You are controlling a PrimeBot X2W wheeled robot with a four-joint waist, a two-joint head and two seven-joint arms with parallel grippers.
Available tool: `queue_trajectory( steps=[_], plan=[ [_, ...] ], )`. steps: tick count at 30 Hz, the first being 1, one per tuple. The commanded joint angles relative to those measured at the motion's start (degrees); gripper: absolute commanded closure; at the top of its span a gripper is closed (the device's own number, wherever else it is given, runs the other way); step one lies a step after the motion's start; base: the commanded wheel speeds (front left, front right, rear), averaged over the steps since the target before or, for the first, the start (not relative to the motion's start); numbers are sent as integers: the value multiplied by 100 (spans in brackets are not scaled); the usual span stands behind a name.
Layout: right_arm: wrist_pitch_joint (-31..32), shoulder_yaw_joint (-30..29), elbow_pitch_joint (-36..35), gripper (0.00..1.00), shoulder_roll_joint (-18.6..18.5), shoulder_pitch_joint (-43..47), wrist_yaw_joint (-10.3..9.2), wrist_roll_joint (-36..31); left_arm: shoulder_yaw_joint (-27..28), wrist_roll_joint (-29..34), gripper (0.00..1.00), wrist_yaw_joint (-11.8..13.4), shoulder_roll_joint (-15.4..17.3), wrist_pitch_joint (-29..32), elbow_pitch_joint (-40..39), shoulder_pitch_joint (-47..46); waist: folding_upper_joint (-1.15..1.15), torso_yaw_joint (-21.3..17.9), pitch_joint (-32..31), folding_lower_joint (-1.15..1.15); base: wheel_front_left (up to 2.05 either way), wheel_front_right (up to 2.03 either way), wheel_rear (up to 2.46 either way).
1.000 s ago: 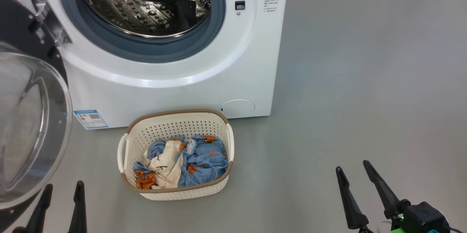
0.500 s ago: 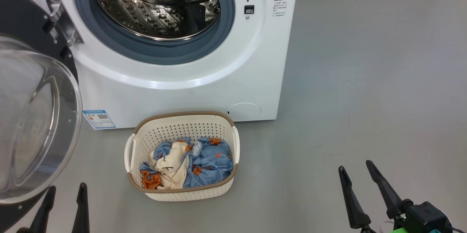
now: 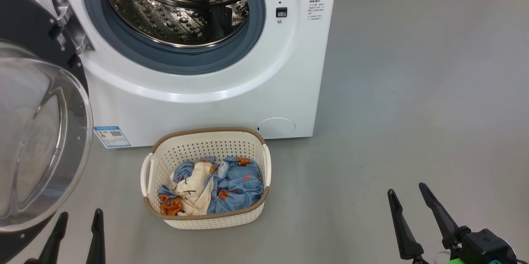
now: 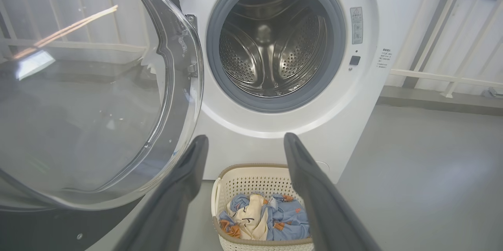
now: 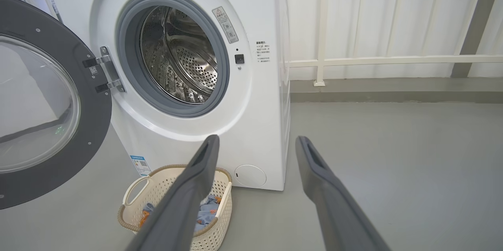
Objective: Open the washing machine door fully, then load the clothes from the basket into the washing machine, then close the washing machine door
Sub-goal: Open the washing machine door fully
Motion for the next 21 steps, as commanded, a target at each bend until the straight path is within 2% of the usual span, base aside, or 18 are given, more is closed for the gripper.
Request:
queue_trajectory(
  steps=[1,21],
  plan=[
    [-69,135,-115,0,-21,-46,16,-50,193,57,0,-10,98,-31,-117,-115,0,2,7,0,0,0,0],
    [-69,169,-65,0,-21,-69,16,-45,263,-4,0,-10,129,-31,-143,-156,0,-1,71,0,0,0,0]
  ],
)
